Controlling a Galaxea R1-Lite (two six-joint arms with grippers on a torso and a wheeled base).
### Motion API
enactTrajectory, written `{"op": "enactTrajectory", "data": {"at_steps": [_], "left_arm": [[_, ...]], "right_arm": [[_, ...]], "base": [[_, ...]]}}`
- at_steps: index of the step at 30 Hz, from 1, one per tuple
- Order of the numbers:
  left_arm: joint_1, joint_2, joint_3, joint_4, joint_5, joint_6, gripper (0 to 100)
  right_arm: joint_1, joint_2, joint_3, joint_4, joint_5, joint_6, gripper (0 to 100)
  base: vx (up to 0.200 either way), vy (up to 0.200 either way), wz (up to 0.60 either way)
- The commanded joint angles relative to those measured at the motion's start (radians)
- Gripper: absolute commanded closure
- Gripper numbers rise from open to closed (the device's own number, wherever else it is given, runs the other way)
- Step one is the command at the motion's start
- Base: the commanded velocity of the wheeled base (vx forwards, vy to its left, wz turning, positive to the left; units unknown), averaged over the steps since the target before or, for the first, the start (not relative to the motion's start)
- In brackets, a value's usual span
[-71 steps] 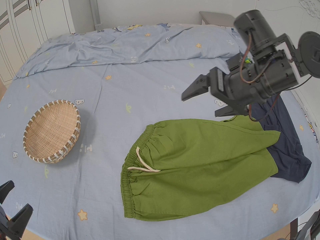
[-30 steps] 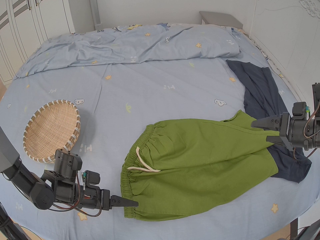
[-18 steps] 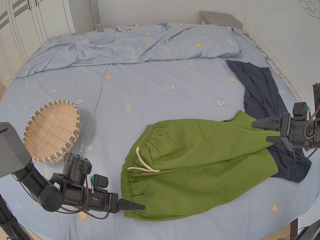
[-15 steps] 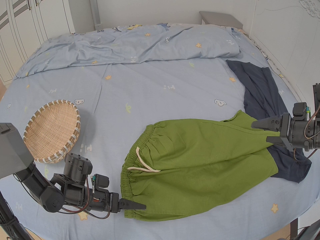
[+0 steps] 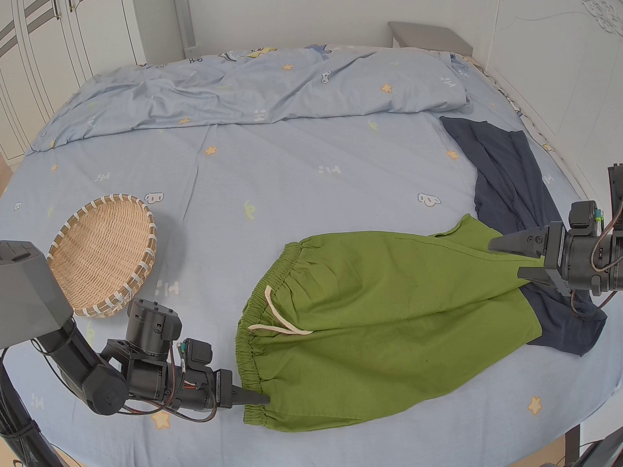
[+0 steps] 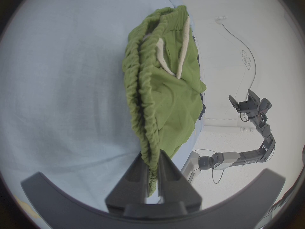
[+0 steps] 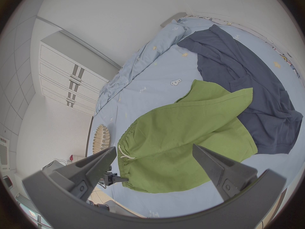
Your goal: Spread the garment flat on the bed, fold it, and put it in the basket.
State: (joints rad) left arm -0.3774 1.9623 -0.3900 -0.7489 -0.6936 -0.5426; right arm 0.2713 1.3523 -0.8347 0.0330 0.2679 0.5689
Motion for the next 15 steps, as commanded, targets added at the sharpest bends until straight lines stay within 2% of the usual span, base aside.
{"op": "enactTrajectory", "data": {"at_steps": [1, 4, 6, 7, 8, 10, 13, 15], "left_arm": [[0.057, -0.057, 0.031, 0.002, -0.007, -0.033, 100], [0.104, -0.118, 0.066, 0.008, -0.023, -0.034, 100], [0.181, -0.169, 0.114, 0.003, -0.055, -0.030, 100], [0.181, -0.169, 0.114, 0.003, -0.055, -0.030, 100], [0.246, -0.200, 0.137, 0.005, -0.081, -0.027, 100], [0.304, -0.209, 0.172, 0.002, -0.112, -0.023, 100], [0.364, -0.209, 0.204, -0.006, -0.129, 0.003, 100], [0.420, -0.204, 0.221, 0.000, -0.132, 0.055, 100]], "right_arm": [[0.006, 0.011, 0.000, 0.005, 0.002, 0.000, 0], [0.011, 0.018, 0.002, 0.015, 0.007, 0.000, 0], [0.017, 0.018, 0.016, 0.028, 0.030, 0.000, 0], [0.017, 0.018, 0.016, 0.028, 0.031, 0.000, 0], [0.011, 0.016, 0.026, 0.041, 0.062, -0.001, 0], [0.002, 0.013, 0.037, 0.065, 0.094, -0.001, 0], [-0.020, 0.013, 0.055, 0.096, 0.113, -0.004, 0], [-0.050, 0.014, 0.098, 0.119, 0.117, -0.038, 0]], "base": [[0.000, 0.000, 0.00], [0.000, 0.000, 0.00], [0.000, 0.000, 0.00], [0.000, 0.000, 0.00], [0.000, 0.000, 0.00], [0.000, 0.000, 0.00], [0.000, 0.000, 0.00], [0.000, 0.000, 0.00]]}}
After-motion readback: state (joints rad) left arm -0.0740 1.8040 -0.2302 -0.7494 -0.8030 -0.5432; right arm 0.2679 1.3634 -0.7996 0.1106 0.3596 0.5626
